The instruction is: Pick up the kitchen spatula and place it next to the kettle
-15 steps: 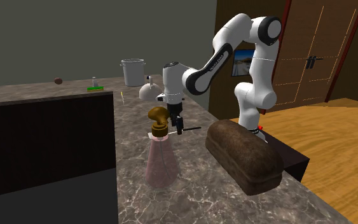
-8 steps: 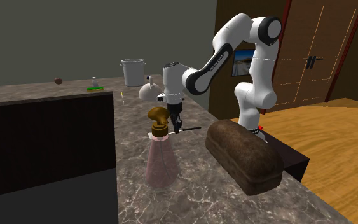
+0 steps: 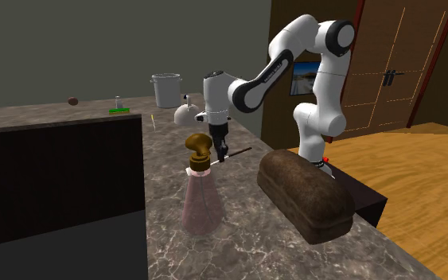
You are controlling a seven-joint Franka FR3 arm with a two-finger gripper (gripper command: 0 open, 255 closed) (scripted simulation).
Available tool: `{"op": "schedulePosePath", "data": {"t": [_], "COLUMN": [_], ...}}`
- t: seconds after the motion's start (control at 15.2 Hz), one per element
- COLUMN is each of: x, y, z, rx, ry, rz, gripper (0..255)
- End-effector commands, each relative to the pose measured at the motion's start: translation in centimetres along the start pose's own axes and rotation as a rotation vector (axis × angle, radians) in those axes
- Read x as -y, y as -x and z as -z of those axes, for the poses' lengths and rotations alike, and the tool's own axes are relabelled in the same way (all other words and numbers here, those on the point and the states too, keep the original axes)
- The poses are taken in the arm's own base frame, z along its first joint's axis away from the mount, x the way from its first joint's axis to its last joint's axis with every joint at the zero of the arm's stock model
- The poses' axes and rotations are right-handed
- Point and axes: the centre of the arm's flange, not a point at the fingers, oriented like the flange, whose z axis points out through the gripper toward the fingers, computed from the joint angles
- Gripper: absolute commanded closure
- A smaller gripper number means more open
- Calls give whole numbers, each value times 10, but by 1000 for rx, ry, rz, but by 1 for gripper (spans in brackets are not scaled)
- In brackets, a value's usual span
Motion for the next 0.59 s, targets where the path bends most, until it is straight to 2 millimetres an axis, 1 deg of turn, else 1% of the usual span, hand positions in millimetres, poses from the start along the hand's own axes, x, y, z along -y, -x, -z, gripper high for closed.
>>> {"op": "schedulePosePath", "data": {"t": [0.0,0.53], "x": [-1,-1], "y": [1,4], "z": [9,52], "rx": [1,1], "ry": [0,0], "rz": [0,0], "gripper": [255,255]}}
